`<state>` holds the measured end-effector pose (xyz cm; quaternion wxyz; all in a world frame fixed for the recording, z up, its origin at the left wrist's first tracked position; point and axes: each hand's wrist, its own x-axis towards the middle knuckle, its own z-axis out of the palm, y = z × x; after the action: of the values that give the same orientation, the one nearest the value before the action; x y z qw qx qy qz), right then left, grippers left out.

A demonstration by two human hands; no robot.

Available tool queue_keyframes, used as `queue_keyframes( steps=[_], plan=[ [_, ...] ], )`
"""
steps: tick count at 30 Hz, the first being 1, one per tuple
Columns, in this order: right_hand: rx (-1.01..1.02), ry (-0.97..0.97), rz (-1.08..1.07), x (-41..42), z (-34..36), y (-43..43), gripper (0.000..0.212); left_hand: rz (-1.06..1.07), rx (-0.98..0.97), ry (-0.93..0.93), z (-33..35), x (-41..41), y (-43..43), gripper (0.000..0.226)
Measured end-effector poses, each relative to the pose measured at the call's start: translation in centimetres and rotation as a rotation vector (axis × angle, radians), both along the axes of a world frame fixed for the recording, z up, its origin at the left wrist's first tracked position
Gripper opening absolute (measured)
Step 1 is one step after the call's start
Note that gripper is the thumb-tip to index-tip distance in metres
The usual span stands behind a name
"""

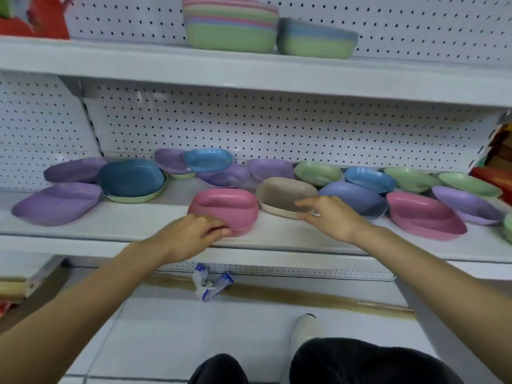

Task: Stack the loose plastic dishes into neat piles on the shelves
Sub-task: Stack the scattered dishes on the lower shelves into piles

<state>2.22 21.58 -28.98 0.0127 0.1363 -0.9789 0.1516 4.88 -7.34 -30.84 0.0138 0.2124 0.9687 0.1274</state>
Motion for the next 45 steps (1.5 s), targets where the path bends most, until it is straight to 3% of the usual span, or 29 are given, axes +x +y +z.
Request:
queue_keyframes(
  steps=[4,7,10,16,21,23,28,29,35,38,40,43,45],
  plan=[
    [-0.034,0.016,-0.008,-2.5,-1.8,-1.0,0.036,-0.015,-0.144,0.049,-1.0,-2.0,-0.4,0.04],
    [-0.019,0.058,-0.005,-3.2,-2.7,-1.3,0.021,-0.01,-0.149,0.055,-1.3,-3.1,-0.9,0.046],
    [0.072,0.105,-0.025,-3.1,-2.4,-1.4,0.02,-0.015,-0.118,0.065,-1.3,-3.8,-1.3,0.05],
    [0.042,0.101,-0.037,-1.6,-2.2,-0.4,0.012,0.024,0.263,0.0,-2.1,-4.2,-2.2,0.048],
    [-0.027,0.126,0.02,-0.2,-2.9,1.0,0.006,0.081,0.423,-0.034,-2.6,-4.1,-1.8,0.028],
    [-0.097,0.17,0.02,0.1,-2.8,1.4,0.008,0.083,0.499,-0.04,-2.9,-3.9,-1.3,0.006],
    [-0.397,0.295,0.026,-0.1,-1.8,0.5,0.006,0.019,0.686,-0.052,-2.6,-2.7,0.6,0.005],
    [-0.429,0.294,0.046,-0.2,-1.5,-0.2,0.007,0.041,0.732,-0.025,-2.3,-2.5,0.5,0.013],
    [-0.324,0.236,0.19,0.0,-1.2,-6.0,0.014,0.357,0.884,0.115,-1.3,-1.8,-4.0,0.039],
    [-0.305,0.167,0.243,-0.1,-1.9,-8.7,0.014,0.425,0.812,0.105,-1.9,-1.2,-6.6,0.051],
    [-0.255,0.139,0.27,-0.1,-2.3,-9.8,0.015,0.409,0.684,0.119,-1.9,-0.7,-7.2,0.046],
    [-0.166,0.123,0.309,-0.1,-2.5,-10.3,0.018,0.306,0.571,0.155,-0.9,-1.0,-6.4,0.038],
    [-0.171,0.084,0.32,-0.2,-2.6,-10.0,0.017,0.209,0.525,0.118,-0.4,-1.5,-5.5,0.044]
  ],
)
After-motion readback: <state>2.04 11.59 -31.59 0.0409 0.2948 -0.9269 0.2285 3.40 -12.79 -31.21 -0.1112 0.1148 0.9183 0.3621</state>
